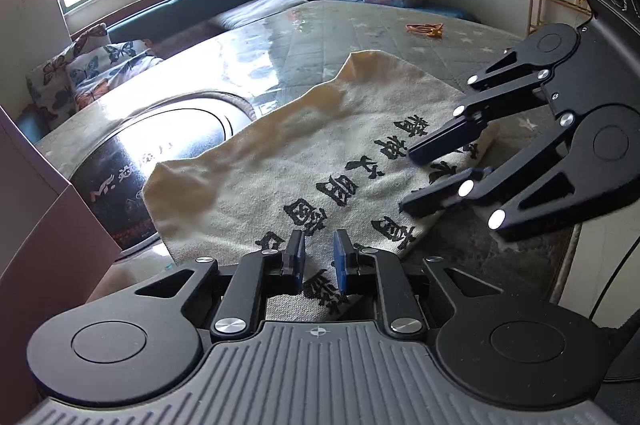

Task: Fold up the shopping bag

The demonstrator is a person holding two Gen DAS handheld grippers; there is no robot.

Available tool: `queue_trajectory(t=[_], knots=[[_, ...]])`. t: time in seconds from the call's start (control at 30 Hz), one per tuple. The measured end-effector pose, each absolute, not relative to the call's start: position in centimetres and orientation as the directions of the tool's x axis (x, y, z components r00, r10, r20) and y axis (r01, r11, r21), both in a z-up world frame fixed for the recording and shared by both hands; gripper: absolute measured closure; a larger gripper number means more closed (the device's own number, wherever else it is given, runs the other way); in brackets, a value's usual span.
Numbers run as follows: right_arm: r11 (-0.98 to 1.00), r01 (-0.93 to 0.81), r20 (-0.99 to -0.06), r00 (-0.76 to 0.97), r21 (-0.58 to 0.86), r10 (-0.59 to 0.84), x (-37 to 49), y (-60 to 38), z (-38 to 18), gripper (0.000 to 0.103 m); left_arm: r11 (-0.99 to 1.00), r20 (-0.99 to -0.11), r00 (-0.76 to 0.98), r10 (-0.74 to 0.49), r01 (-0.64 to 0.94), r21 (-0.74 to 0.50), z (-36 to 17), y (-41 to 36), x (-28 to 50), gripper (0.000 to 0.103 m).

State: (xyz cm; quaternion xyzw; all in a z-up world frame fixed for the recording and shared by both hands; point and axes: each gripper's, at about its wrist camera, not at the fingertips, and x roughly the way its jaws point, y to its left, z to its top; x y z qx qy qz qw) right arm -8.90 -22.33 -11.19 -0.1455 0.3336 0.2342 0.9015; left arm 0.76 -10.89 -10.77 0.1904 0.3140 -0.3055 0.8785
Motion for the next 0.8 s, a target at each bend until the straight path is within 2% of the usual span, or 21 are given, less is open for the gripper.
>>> queue_trajectory(t=[0.2, 0.47, 0.53, 0.67, 0.8], knots=[[0.877, -0.462, -0.674, 0.69, -0.131, 0.263, -9.3, -25.0, -11.3, 0.065, 0.746, -0.668, 0.612, -0.424, 0.654, 0.125, -10.8, -10.7, 0.9, 0.084], [0.878, -0.397, -0.665, 0.735, -0.266, 0.131, -10.1, -27.1, -11.3, 0.065, 0.753, -0.665, 0.612, -0.428, 0.649, 0.112, -10.8, -10.5, 1.0, 0.084], [0.887, -0.39, -0.679, 0.723, -0.247, 0.128, -10.0, -27.4, -10.8, 0.065, 0.756, -0.665, 0.612, -0.429, 0.646, 0.108, -10.9, -10.5, 1.2, 0.084], [0.887, -0.394, -0.64, 0.751, -0.239, 0.161, -10.3, -26.2, -9.6, 0.065, 0.753, -0.666, 0.617, -0.419, 0.646, 0.124, -10.7, -10.9, 0.9, 0.086], [0.855, -0.486, -0.649, 0.712, -0.182, 0.267, -9.9, -23.7, -9.7, 0.065, 0.738, -0.659, 0.615, -0.433, 0.662, 0.133, -10.2, -11.3, 0.2, 0.086]])
